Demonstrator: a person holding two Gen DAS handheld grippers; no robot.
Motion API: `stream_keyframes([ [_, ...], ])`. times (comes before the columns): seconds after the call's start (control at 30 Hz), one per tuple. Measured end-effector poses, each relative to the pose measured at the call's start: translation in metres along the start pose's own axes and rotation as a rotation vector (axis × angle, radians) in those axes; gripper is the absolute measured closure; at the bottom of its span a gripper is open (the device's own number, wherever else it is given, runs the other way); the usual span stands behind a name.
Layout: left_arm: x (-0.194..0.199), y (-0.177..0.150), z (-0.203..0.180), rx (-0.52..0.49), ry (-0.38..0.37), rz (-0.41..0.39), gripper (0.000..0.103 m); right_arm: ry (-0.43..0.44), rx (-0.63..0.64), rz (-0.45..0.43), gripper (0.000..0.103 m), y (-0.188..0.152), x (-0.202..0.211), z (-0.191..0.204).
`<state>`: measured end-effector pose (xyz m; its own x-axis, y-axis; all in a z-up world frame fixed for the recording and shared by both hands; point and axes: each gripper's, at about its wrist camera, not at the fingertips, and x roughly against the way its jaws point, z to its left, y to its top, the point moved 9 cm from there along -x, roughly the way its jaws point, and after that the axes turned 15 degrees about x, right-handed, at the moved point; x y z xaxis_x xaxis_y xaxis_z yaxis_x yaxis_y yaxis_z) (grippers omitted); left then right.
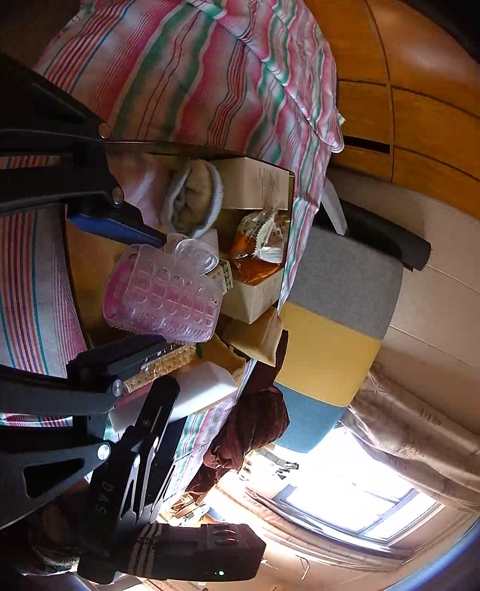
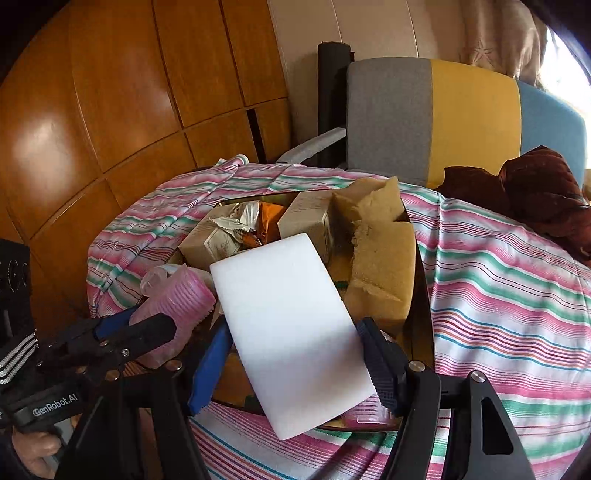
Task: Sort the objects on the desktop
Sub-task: 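Carry the hair roller and sponge block to the gold tray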
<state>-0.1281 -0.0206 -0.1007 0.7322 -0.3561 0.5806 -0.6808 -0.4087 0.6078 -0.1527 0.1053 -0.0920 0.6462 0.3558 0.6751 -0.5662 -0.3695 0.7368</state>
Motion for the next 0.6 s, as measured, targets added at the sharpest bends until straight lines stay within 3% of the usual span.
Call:
stream_keyframes([
  [0.27,-0.005,-0.005,0.01,0.016,0.026,0.013,0.054,0.002,0.002,0.024,0.03,-0.005,-0.013,0.0],
  [0.6,0.001,-0.009,0.013,-0.007,0.056,-0.001,0.047,0.055,-0.02,-0.003,0.028,-0.015,0.004,0.003],
])
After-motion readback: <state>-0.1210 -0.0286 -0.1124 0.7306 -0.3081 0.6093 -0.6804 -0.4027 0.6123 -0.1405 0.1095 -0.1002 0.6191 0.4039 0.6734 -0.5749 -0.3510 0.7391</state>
